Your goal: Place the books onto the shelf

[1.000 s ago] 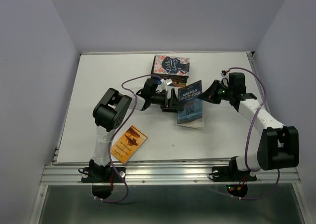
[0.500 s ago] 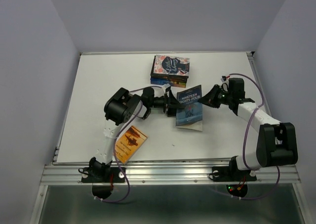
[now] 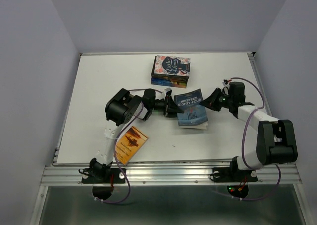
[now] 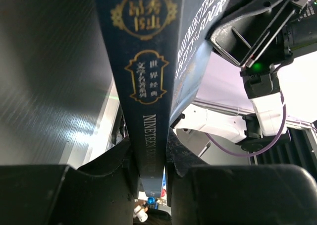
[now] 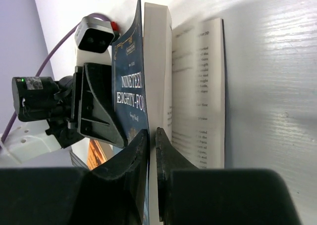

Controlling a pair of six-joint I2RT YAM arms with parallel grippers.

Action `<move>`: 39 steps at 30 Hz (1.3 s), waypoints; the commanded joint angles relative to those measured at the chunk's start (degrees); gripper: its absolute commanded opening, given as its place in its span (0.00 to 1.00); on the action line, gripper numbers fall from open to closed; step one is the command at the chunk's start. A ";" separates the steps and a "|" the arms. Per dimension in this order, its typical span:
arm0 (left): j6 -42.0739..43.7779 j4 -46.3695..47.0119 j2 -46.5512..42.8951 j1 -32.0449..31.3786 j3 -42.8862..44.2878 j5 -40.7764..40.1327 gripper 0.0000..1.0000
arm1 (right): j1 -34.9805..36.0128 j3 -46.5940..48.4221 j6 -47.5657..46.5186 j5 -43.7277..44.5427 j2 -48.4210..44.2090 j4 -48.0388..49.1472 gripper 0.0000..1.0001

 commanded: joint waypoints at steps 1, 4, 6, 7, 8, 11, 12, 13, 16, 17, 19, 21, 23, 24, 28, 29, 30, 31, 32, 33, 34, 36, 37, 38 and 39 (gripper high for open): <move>-1.96 42.02 -1.62 -0.20 -0.93 -1.31 0.00 | 0.64 -1.70 -0.21 -2.03 -0.16 1.89 0.01; 1.19 37.65 -3.73 0.24 -2.16 -2.37 0.00 | 0.64 -1.88 -2.23 0.34 -0.87 -0.48 0.04; 4.18 34.57 -6.26 0.24 -3.66 -3.07 0.00 | 0.64 -1.26 -3.37 4.29 -1.74 -4.67 0.20; 6.03 29.59 -7.50 0.24 -4.18 -3.25 0.00 | 0.64 -0.91 -4.69 5.61 -2.10 -5.83 0.31; 11.18 26.15 -10.21 0.24 -4.97 -3.94 0.00 | 0.64 -0.21 -5.31 7.89 -2.88 -8.11 0.55; 26.44 7.18 -17.49 0.24 -6.47 -6.14 0.00 | 0.64 1.19 -7.51 11.41 -3.68 -11.55 0.82; 30.79 0.95 -19.36 0.24 -6.47 -8.76 0.00 | 0.64 1.46 -7.86 12.12 -4.20 -12.17 0.86; 35.18 -10.16 -21.47 0.15 -6.39 -10.35 0.00 | 0.64 1.72 -8.21 12.74 -4.29 -12.78 0.88; 46.37 -23.44 -27.63 -0.46 -6.03 -16.95 0.00 | 0.64 2.52 -8.56 14.68 -4.38 -14.19 1.00; 47.17 -24.15 -29.21 -0.46 -6.12 -17.66 0.00 | 0.64 2.60 -8.39 15.03 -4.38 -14.46 1.00; 46.74 -24.42 -30.01 -0.46 -6.12 -17.40 0.00 | 0.64 2.96 -8.48 16.00 -4.65 -14.72 1.00; 46.74 -24.95 -30.71 -0.55 -5.34 -17.05 0.00 | 0.64 3.22 -8.56 17.66 -5.17 -15.07 1.00; 48.40 -27.49 -32.11 -0.90 -4.11 -17.83 0.00 | 0.64 3.83 -8.65 20.72 -6.66 -16.03 1.00; 49.10 -28.46 -32.73 -1.08 -3.75 -18.10 0.00 | 0.64 3.92 -8.57 22.57 -7.28 -16.39 1.00; 53.57 -32.84 -37.04 -1.26 -2.09 -19.59 0.00 | 0.64 4.54 -7.25 34.94 -10.71 -17.97 1.00; 54.46 -34.43 -37.74 -1.34 -0.34 -20.38 0.00 | 0.64 4.63 -6.90 37.33 -11.32 -18.41 1.00; 55.43 -36.79 -38.88 -1.26 0.72 -21.87 0.00 | 0.64 4.71 -6.20 39.70 -12.37 -18.59 1.00; 56.14 -36.82 -39.15 -1.26 1.69 -22.40 0.00 | 0.64 4.80 -6.19 39.73 -12.82 -18.76 1.00; 56.40 -38.82 -39.41 -1.17 4.05 -23.54 0.00 | 0.64 4.98 -5.32 41.47 -13.08 -18.85 1.00; 56.93 -39.27 -39.42 -0.99 5.12 -24.51 0.00 | 0.64 5.33 -4.70 42.18 -13.35 -19.29 1.00; 57.11 -39.97 -39.16 -0.64 7.65 -24.87 0.00 | 0.64 5.50 -4.00 43.23 -13.44 -19.64 1.00; 57.20 -40.51 -38.28 -0.03 10.30 -24.70 0.00 | 0.64 5.86 -3.73 43.85 -13.44 -19.82 1.00; 57.02 -40.68 -38.10 0.41 12.66 -24.96 0.00 | 0.64 6.12 -3.73 44.20 -13.61 -19.82 1.00; 56.93 -40.68 -37.66 0.50 13.82 -25.22 0.00 | 0.64 6.12 -3.82 44.30 -13.61 -19.91 1.00; 57.98 -40.77 -37.40 0.59 15.05 -25.05 0.00 | 0.12 6.21 -3.73 44.30 -13.79 -19.91 1.00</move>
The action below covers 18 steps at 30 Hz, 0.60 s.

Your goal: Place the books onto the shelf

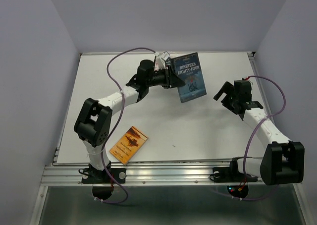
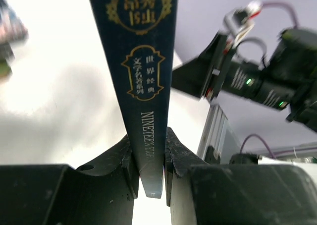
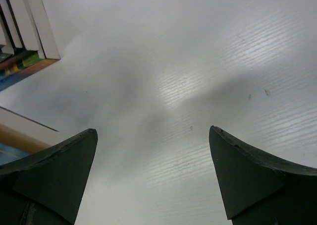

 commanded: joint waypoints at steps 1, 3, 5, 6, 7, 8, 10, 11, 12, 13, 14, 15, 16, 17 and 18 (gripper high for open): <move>3.41 5.63 -4.61 1.03 8.85 -0.91 0.00 | -0.11 2.43 1.10 4.56 -1.33 -0.83 1.00; 3.67 4.58 -3.30 1.46 12.53 -2.23 0.00 | -0.11 2.34 1.01 5.00 -1.59 -0.83 1.00; 1.50 3.70 -0.93 2.08 15.95 -3.46 0.00 | -0.11 2.34 0.92 5.17 -1.42 -0.83 1.00; 0.61 3.69 -0.05 2.43 17.11 -4.16 0.00 | -0.11 2.34 1.01 5.09 -1.24 -0.74 1.00; -0.71 3.00 1.09 2.96 18.08 -7.22 0.00 | -0.11 2.43 1.10 5.00 -1.07 -0.83 1.00; -2.63 2.64 2.06 3.22 20.43 -8.55 0.00 | -0.11 2.60 1.10 4.39 -0.89 -0.74 1.00; -5.28 0.80 5.93 4.01 23.26 -13.12 0.00 | -0.11 2.87 1.01 3.86 -0.10 -0.74 1.00; -8.07 0.19 7.16 4.19 24.40 -14.88 0.00 | -0.11 3.13 1.01 3.25 0.16 -0.83 1.00; -9.93 -0.69 9.26 4.28 26.41 -19.77 0.00 | -0.11 3.39 1.10 2.98 0.60 -0.83 1.00; -11.17 -1.13 10.41 4.37 27.04 -22.08 0.00 | -0.11 3.48 1.10 2.28 0.78 -0.74 1.00; -13.18 -1.92 11.38 4.37 27.75 -24.62 0.00 | -0.11 3.66 1.10 2.28 0.95 -0.83 1.00; -18.07 -2.63 13.13 4.45 28.62 -29.61 0.00 | -0.11 3.83 0.92 1.84 1.22 -0.74 1.00; -20.82 -3.24 14.02 4.63 28.72 -31.92 0.00 | -0.11 3.92 0.84 1.49 1.31 -0.74 1.00; -24.67 -3.34 15.68 4.63 28.89 -35.34 0.00 | -0.11 3.92 0.66 1.22 1.31 -0.83 1.00; -26.89 -4.12 16.30 4.72 29.24 -36.42 0.00 | -0.11 3.83 0.66 1.22 1.22 -0.83 1.00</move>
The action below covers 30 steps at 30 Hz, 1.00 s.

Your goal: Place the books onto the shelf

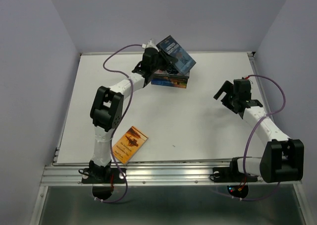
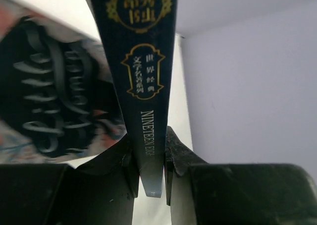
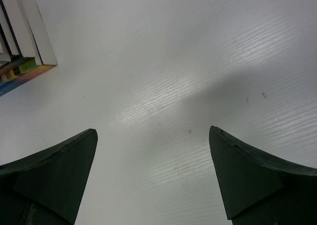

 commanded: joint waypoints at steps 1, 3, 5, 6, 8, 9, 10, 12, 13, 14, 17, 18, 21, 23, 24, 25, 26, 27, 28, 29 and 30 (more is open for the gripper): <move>-15.53 -0.23 2.36 0.63 3.54 -14.54 0.00 | -0.06 2.41 -0.06 -0.46 -0.20 -0.08 1.00; -18.27 -0.59 2.89 0.54 3.28 -16.48 0.00 | -0.06 2.24 0.02 -0.46 -0.29 0.00 1.00; -21.61 -1.82 3.25 0.45 3.19 -19.91 0.00 | -0.06 2.24 -0.06 -0.64 -0.29 0.00 1.00; -22.58 -2.87 3.42 0.37 3.19 -21.39 0.00 | -0.06 2.15 -0.06 -0.99 -0.29 0.00 1.00; -25.04 -4.63 3.16 0.19 2.58 -22.72 0.00 | -0.06 2.15 -0.06 -1.25 -0.20 -0.08 1.00; -25.92 -5.34 2.73 -0.07 1.53 -24.55 0.00 | -0.06 2.15 0.02 -1.60 -0.03 -0.17 1.00; -28.19 -6.47 2.37 -0.51 0.91 -25.53 0.00 | -0.06 1.97 0.20 -1.60 0.06 -0.09 1.00; -30.49 -6.75 1.67 -1.21 -1.20 -27.81 0.00 | -0.06 1.62 0.20 -1.87 0.32 -0.08 1.00; -31.72 -6.92 1.67 -1.30 -1.64 -28.09 0.00 | -0.06 1.62 0.20 -2.04 0.41 -0.08 1.00; -33.03 -7.19 1.58 -1.56 -1.56 -28.35 0.00 | -0.06 1.53 0.29 -2.22 0.50 -0.08 1.00; -36.54 -11.31 1.93 -2.44 -0.24 -30.02 0.00 | -0.06 1.45 0.64 -3.18 0.76 -0.08 1.00; -37.34 -12.36 1.76 -2.62 -0.15 -30.46 0.00 | -0.06 1.27 0.81 -3.27 0.76 -0.08 1.00; -39.20 -14.30 0.79 -3.41 0.11 -31.95 0.00 | -0.06 1.01 0.90 -3.27 0.68 -0.08 1.00; -39.81 -16.05 -0.26 -4.02 0.46 -34.15 0.00 | -0.06 0.66 0.99 -3.36 0.50 -0.08 1.00; -40.07 -16.76 -0.44 -4.20 0.73 -34.85 0.00 | -0.06 0.57 0.99 -3.45 0.59 0.00 1.00; -40.34 -17.38 -0.53 -4.46 0.90 -35.20 0.00 | -0.06 0.48 0.99 -3.45 0.68 0.00 1.00; -40.43 -18.34 -0.53 -4.64 1.60 -35.29 0.03 | -0.06 0.39 1.08 -3.71 0.94 0.09 1.00; -40.52 -18.61 -0.36 -5.08 2.04 -35.64 0.07 | -0.06 0.39 1.08 -3.89 1.11 0.00 1.00; -40.43 -19.66 -0.09 -5.26 2.48 -35.91 0.16 | -0.06 0.48 0.99 -4.15 1.29 0.09 1.00; -40.43 -20.19 0.60 -5.61 3.71 -35.82 0.24 | -0.06 0.48 0.73 -4.50 1.38 0.00 1.00; -40.26 -20.72 1.05 -5.61 4.50 -35.56 0.30 | -0.06 0.48 0.55 -4.85 1.47 0.00 1.00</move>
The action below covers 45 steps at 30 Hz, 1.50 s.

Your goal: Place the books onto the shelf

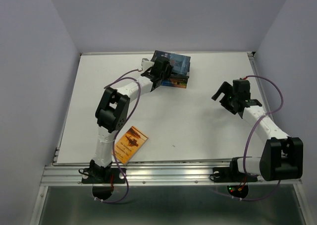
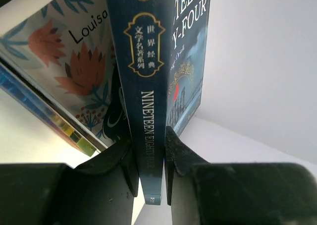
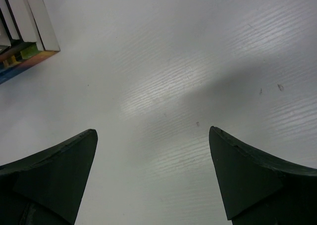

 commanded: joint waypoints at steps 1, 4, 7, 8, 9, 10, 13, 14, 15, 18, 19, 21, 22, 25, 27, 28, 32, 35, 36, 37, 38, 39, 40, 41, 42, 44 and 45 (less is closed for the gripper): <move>-0.56 -4.66 -3.10 -0.82 5.29 -3.91 0.32 | -0.06 0.39 -0.08 -1.51 0.46 0.53 1.00; -0.04 -7.47 -2.66 -1.26 6.62 -3.64 0.41 | -0.06 0.04 -0.26 -1.60 0.02 0.62 1.00; 0.58 -8.70 -3.71 -1.61 5.83 -4.78 0.57 | -0.06 -0.31 -0.52 -1.25 -0.42 0.62 1.00; 0.76 -8.97 -4.15 -1.88 5.57 -5.14 0.62 | -0.06 -0.31 -0.70 -1.25 -0.42 0.62 1.00; 1.19 -9.06 -5.11 -1.88 5.04 -5.49 0.65 | -0.06 -0.40 -0.78 -1.08 -0.42 0.70 1.00; 1.55 -9.14 -5.56 -2.05 4.86 -5.93 0.69 | -0.06 -0.49 -0.79 -1.07 -0.33 0.70 1.00; 3.22 -9.32 -6.53 -2.84 4.77 -6.28 0.78 | -0.06 -0.58 -0.96 -1.34 0.02 0.79 1.00; 3.48 -9.58 -6.61 -3.02 4.77 -6.19 0.80 | -0.06 -0.58 -0.96 -1.43 0.20 0.88 1.00; 3.66 -9.76 -6.70 -3.19 4.86 -5.85 0.81 | -0.06 -0.58 -0.96 -1.60 0.29 1.05 1.00; 4.71 -10.81 -6.62 -3.28 5.21 -4.01 0.81 | -0.06 -0.75 -1.05 -1.78 0.29 1.05 1.00; 5.24 -11.08 -6.62 -3.28 5.21 -3.30 0.81 | -0.06 -0.84 -1.05 -1.78 0.20 1.14 1.00; 6.82 -11.78 -6.79 -3.46 5.39 -1.81 0.81 | -0.06 -0.93 -1.57 -2.04 0.11 1.23 1.00; 7.61 -12.04 -6.97 -3.46 5.30 -1.19 0.81 | -0.06 -0.93 -2.01 -2.04 0.11 1.32 1.00; 12.00 -13.27 -8.45 -3.63 4.86 -0.13 0.87 | -0.06 -0.84 -6.75 -7.66 -0.15 2.20 1.00; 15.76 -14.68 -10.56 -3.64 3.46 -0.22 0.93 | -0.06 -0.75 -10.71 -10.38 -0.50 2.90 1.00; 16.66 -15.03 -11.53 -3.64 2.67 -0.48 0.97 | -0.06 -0.93 -11.50 -11.52 -0.94 3.16 1.00; 23.16 -14.33 -15.66 -4.07 -0.32 -1.62 0.99 | -0.06 -1.81 -12.03 -14.69 -0.95 5.18 1.00; 24.05 -14.07 -17.25 -4.08 -3.13 -2.06 0.99 | -0.06 -1.72 -12.48 -16.63 0.28 5.45 1.00; 24.48 -13.54 -17.08 -3.73 -3.92 -1.80 0.99 | -0.06 -1.72 -12.82 -17.07 0.55 5.36 1.00; 25.27 -13.28 -16.64 -3.38 -3.93 -1.02 0.99 | -0.06 -1.63 -13.00 -16.98 0.64 5.36 1.00; 27.28 -12.58 -15.94 -3.11 -3.49 0.04 0.99 | -0.06 -1.63 -13.44 -16.90 0.64 5.36 1.00; 28.87 -12.05 -13.93 -2.85 -1.75 2.13 0.99 | -0.06 -1.72 -13.44 -16.72 0.55 5.36 1.00; 30.19 -12.05 -12.61 -2.84 -0.43 3.03 0.99 | -0.06 -1.72 -13.44 -16.72 0.46 5.36 1.00; 31.51 -12.05 -11.29 -2.84 0.98 4.43 0.99 | -0.06 -1.72 -13.53 -16.63 0.38 5.36 1.00; 33.09 -11.78 -8.92 -2.84 3.52 6.88 0.99 | -0.06 -1.63 -13.53 -16.20 0.29 5.27 1.00; 34.42 -12.04 -6.89 -3.11 5.90 8.13 0.99 | -0.06 -1.63 -13.44 -15.93 0.29 5.10 1.00; 34.51 -12.13 -5.31 -3.11 7.57 8.74 0.99 | -0.06 -1.54 -13.53 -15.49 0.20 5.10 1.00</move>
